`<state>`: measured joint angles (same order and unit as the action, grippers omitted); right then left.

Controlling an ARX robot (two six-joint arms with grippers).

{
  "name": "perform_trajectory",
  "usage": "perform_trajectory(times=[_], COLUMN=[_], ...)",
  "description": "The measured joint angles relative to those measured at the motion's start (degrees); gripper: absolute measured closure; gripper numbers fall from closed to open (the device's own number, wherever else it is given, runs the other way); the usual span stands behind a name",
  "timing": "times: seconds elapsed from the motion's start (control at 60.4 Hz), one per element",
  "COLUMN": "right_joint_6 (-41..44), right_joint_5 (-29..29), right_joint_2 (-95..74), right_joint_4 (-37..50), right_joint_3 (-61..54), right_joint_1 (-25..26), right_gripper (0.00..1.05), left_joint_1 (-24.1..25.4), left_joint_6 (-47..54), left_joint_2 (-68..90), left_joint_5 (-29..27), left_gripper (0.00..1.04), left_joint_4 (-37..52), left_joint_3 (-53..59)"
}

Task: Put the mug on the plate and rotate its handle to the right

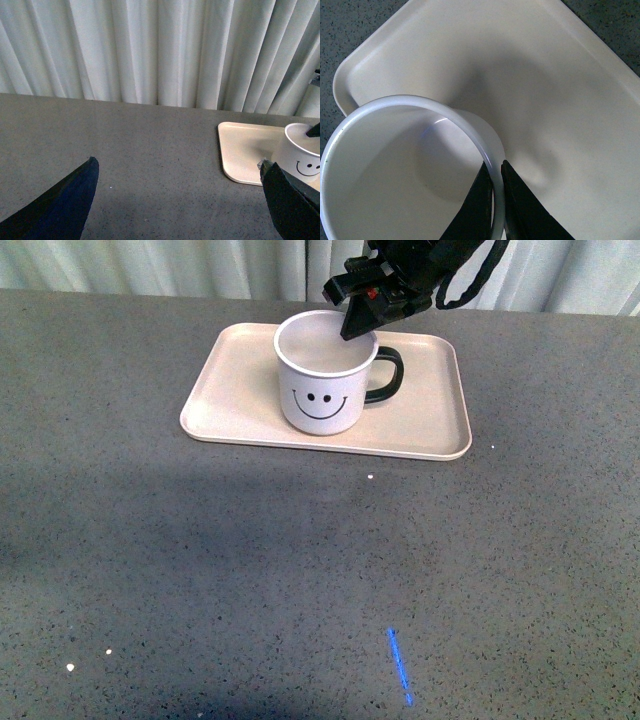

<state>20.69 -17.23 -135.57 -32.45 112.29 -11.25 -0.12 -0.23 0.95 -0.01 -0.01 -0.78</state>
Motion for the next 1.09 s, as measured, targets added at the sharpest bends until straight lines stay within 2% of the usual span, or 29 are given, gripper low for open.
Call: perform_trajectory(times=[0.514,0.928,1.094], right_joint_6=[1.7,2.2,1.0], right_joint_5=[0.3,1.3,-1.5], right_joint_2=[-1.6,-1.3,2.4], right_joint_4=[-1.2,-0.2,3.4], right_joint_3=[1.9,1.8,-1.1], right_joint_1=[0.5,0.5,0.8], right_gripper=[1.03,0.40,0.14], left_joint_1=[0.0,0.0,0.0], left_joint_6=[0.0,0.0,0.0], left_joint_2=[0.0,0.0,0.0], left_joint_5=[0.0,0.0,0.0], left_gripper=[0.09,0.09,0.09], left_joint_4=[0.0,0.0,0.0], left_joint_3=[0.0,0.0,0.0])
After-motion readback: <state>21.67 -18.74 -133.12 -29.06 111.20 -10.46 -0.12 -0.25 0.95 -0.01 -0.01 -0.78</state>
